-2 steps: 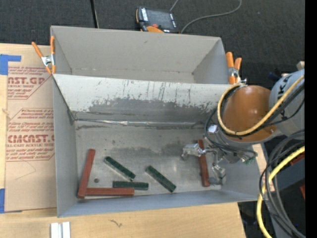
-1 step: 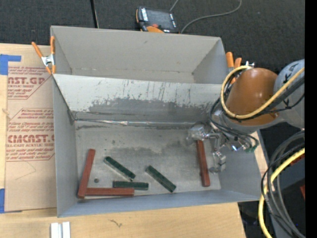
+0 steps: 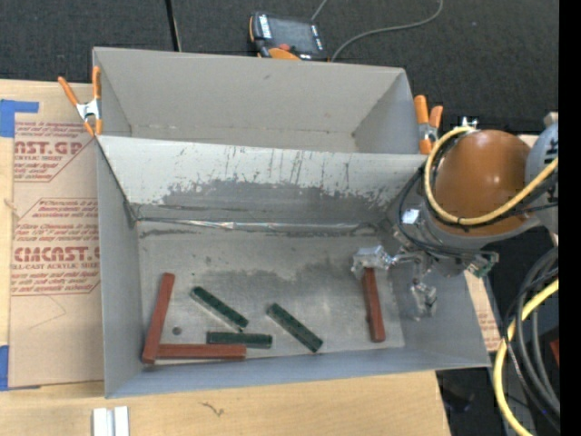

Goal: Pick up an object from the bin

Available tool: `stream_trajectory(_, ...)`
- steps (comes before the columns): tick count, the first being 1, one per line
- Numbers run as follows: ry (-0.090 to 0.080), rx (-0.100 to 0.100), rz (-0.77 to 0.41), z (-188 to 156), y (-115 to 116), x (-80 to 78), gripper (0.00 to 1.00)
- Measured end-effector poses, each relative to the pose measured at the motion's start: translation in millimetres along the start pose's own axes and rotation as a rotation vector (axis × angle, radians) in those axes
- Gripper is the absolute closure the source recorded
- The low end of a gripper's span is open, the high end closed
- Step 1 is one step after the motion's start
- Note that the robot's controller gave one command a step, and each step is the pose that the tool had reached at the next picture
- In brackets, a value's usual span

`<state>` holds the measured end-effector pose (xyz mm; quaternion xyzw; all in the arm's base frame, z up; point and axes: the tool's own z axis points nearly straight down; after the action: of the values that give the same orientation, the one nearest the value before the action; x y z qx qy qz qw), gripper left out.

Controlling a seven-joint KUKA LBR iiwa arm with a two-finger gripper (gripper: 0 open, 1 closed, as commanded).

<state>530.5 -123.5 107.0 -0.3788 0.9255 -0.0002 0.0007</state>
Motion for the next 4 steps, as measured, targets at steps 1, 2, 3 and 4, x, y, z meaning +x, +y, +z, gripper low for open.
stream_trajectory(1, 0.0, -0.005, -0.078, 39.2, 8.8, -3.9, 0.0)
stream_trajectory(2, -0.001, -0.003, -0.077, 39.7, 9.8, -5.2, 0.0)
stream_trajectory(3, -0.002, -0.003, -0.078, 39.4, 9.9, -5.4, 1.0)
stream_trajectory(4, -0.002, -0.002, -0.076, 34.1, 10.7, -6.6, 1.0)
